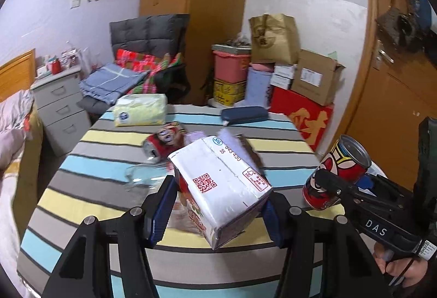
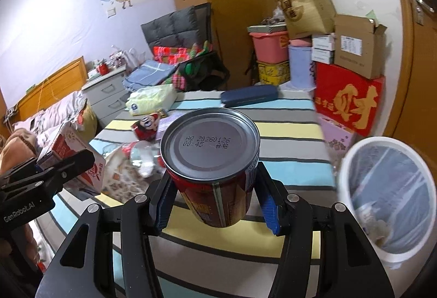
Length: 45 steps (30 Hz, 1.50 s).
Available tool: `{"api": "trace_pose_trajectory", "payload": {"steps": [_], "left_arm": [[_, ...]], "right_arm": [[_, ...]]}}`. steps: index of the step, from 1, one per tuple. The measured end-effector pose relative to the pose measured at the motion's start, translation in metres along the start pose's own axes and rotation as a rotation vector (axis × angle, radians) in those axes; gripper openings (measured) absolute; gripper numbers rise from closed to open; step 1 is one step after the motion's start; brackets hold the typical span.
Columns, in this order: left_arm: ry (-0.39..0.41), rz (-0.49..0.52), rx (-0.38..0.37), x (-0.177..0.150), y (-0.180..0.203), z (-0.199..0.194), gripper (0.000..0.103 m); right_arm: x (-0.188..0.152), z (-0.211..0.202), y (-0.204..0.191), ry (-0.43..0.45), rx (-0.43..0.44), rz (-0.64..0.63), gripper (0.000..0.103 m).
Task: Collect trash
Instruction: 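Carry the can and carton over the bin and release both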
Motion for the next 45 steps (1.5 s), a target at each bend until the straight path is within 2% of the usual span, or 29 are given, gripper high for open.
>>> {"api": "trace_pose_trajectory", "payload": {"steps": [18,30,36,45], "left_arm": [[-0.082,0.19,-0.169,-0.035,0.142,0.026,0.059],[-0.154,0.267,-0.255,-0.069,0.224,0.053,0.059],[-0.197,0.283,-0.296,-0.085,0.255,0.072,0.059],[-0.255,0.302,-0.304,-0.104,0.281,0.105,0.059]], "right_arm": [[-0.025,-0.046,0.09,0.008,-0.17,0.094,0.056],[-0.056,-0.067,0.149,-0.04,-0.28,0.16,0.056],[-0.075,-0.066,0.176,-0.092,-0.305,0.193,0.056],[-0.096,-0.051,0.195,-0.172,-0.308,0.183,0.056]]}}
Point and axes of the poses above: each gripper's, at about its wrist camera, not at the fingertips, and z roughly the way its jaws point, y to its right, x to its top, the point moved 9 cm from there along z, roughly the way its jaws point, and after that the axes turned 15 degrees about -z, right-handed, at the moved point
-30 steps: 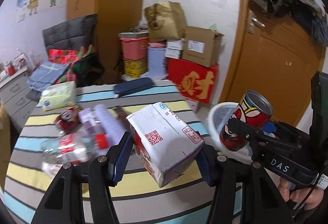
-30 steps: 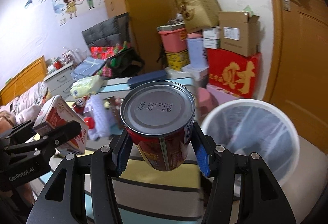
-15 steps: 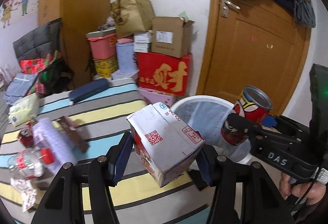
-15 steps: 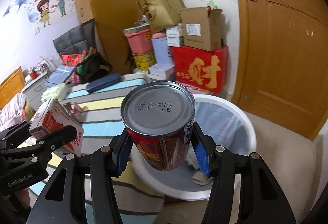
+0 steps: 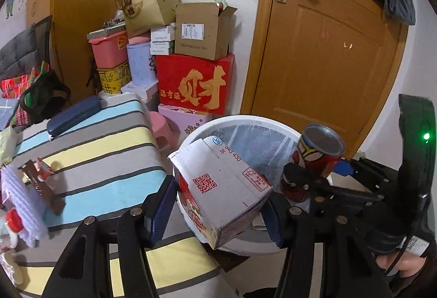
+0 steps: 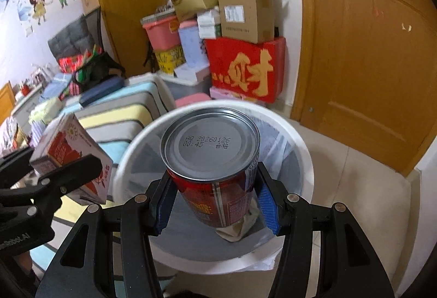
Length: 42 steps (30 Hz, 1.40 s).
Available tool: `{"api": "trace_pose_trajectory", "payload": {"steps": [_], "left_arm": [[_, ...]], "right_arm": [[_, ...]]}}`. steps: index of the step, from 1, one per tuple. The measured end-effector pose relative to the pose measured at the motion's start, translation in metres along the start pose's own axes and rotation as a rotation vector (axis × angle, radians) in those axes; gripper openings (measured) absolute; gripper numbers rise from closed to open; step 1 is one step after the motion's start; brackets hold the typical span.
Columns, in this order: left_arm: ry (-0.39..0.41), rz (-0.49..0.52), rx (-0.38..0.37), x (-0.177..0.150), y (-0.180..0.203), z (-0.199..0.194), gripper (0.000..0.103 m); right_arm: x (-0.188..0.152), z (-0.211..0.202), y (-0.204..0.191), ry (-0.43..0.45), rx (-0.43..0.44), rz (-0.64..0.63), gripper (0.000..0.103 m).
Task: Collect trash
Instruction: 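Carry the can and carton over the bin and release both, then move both open tools back over the table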
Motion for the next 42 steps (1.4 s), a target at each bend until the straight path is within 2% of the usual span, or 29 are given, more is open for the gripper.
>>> {"api": "trace_pose_trajectory", "payload": {"steps": [7,10,13,18,29,42], "left_arm": [[-0.033,-0.012,0.001,-0.001,-0.001,0.022,0.059],[-0.029,-0.011,0.004,0.001,-0.002,0.021,0.069],[-0.023,-0.027,-0.009,0.003,-0.004,0.019,0.07],[-0.013,-0.033,-0.003,0.004,-0.007,0.013,0.07],[0.026,-0.04,-0.003,0.006,-0.011,-0.015,0.07],[0.096,-0.072,0.052,0.001,-0.041,-0.063,0.07]], "right_arm": [[-0.011,0.017,0.008,-0.069,-0.017,-0.01,0.056],[-0.016,0.019,0.011,-0.092,-0.025,-0.007,0.056],[-0.018,0.02,0.014,-0.094,-0.033,-0.006,0.057],[-0.015,0.014,0.014,-0.064,-0.027,0.006,0.062],[0.002,-0.002,0.009,0.001,-0.041,0.018,0.063],[0.013,-0.019,-0.023,0.062,-0.01,-0.004,0.063]]}}
Point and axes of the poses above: each gripper's, at about its wrist camera, not at the fingertips, and z roughly the way its jaws point, y to its right, x to its top, the point moved 9 cm from there along z, roughly the way its jaws point, and after that the axes turned 15 degrees about -z, right-handed, at the moved point
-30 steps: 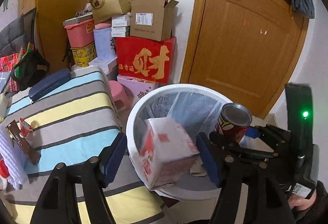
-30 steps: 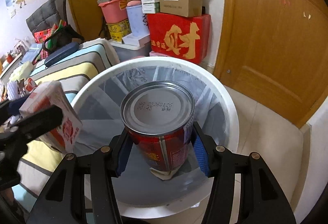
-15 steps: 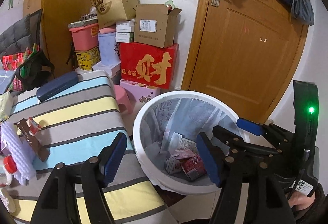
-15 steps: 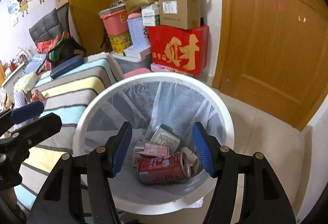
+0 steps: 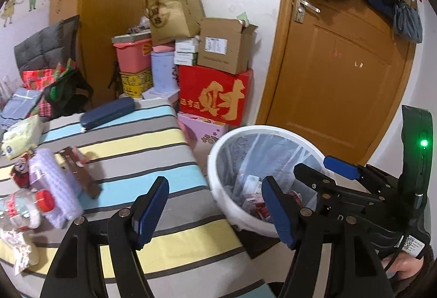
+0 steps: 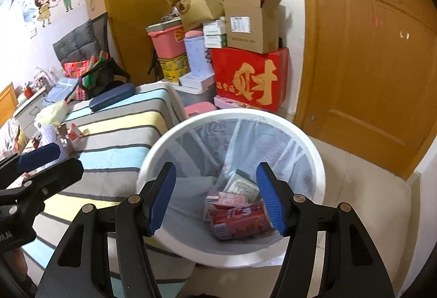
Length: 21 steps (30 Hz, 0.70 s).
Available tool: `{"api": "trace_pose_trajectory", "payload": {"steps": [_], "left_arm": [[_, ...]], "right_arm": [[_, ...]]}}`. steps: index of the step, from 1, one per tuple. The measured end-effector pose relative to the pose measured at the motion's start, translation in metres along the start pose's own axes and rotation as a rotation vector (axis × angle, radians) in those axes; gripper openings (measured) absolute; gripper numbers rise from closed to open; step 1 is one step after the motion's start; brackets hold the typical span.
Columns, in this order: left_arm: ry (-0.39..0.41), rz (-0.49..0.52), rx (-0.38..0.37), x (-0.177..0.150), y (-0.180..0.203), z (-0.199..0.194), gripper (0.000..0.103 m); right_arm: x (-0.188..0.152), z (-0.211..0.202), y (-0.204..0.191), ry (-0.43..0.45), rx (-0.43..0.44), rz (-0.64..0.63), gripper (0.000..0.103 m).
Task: Collect trash
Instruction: 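Move both open tools back over the table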
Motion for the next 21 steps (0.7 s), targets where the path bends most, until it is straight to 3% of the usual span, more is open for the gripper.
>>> {"api": "trace_pose_trajectory", "payload": {"steps": [7,21], "left_arm": [[0.043,-0.035,0.033,-0.001,-0.03,-0.031,0.07],[0.122,-0.147,0.197,-0.014,-0.133,-0.088,0.07]], "right_arm": [[0.01,-0.012,-0.025,0.048,0.038,-0.013,0.063],[0.017,-0.017,-0.096,0.091,0.149,-0.077,0.063]]}}
Point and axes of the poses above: each gripper's, at about its wrist camera, not at the fingertips, and z roughly the way its jaws point, y to its right, x to its top, the point moved 9 cm from there along z, roughly the way its jaws point, and after that the axes turned 15 degrees about -z, right-handed, at the moved point
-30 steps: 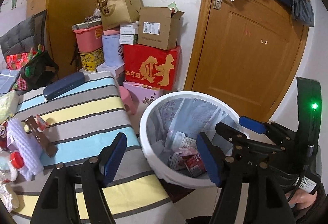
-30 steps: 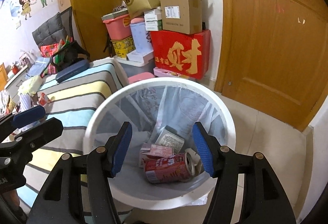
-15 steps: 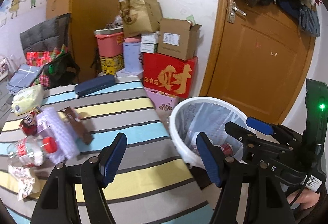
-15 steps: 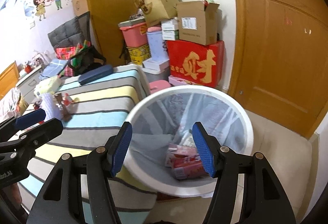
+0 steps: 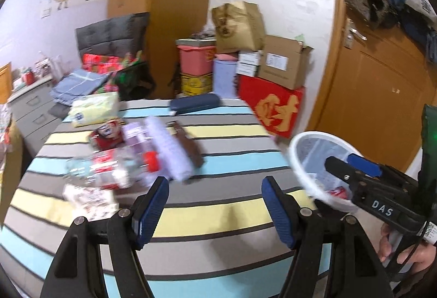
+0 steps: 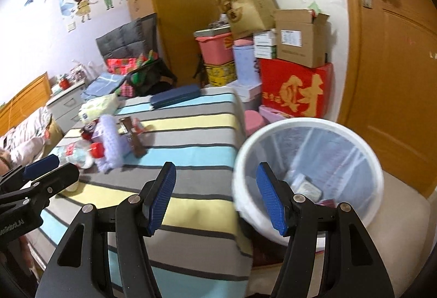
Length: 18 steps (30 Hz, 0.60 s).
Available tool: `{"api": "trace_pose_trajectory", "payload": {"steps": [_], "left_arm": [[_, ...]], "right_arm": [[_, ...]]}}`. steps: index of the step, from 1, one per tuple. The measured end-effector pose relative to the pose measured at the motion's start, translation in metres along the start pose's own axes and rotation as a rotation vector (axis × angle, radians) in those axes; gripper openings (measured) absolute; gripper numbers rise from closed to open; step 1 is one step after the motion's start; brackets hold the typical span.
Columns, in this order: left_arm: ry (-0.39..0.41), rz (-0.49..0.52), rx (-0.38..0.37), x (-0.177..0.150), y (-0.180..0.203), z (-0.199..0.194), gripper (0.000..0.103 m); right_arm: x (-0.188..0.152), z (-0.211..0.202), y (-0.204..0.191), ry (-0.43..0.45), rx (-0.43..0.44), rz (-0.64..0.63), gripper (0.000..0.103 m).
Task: Collect trash
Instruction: 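Move both open tools back over the table, then grasp the white foam net with the right tool while the left tool grasps the paper cup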
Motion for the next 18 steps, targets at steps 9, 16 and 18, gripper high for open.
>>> {"api": "trace_pose_trajectory", "payload": {"steps": [9,16,18], "left_arm": [[0.03,-0.106,0.101,0.007,-0.086,-0.015,0.07],[0.031,-0.146,0.165,0.006,-0.138,-0.022,0.07],[0.026,-0.158,0.19,0.006,-0.153,-0.021,0.07]], "right_arm": [[0.006,0.015,-0.046,-0.015,0.073,-0.064,0.063],[0.013,0.027,-0.077,-0.024,0.118,-0.108,0.063],[0.017,0.033,-0.087,-0.024,0.131,-0.127,0.063]]}}
Point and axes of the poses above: each gripper's, at about its wrist camera, not at the fingertips, and z roughly the way its jaws point, y to its right, x to its top, the point moved 9 cm from there along z, roughly the way its jaws point, and after that the axes turned 15 degrees about -z, right-handed, at the moved point
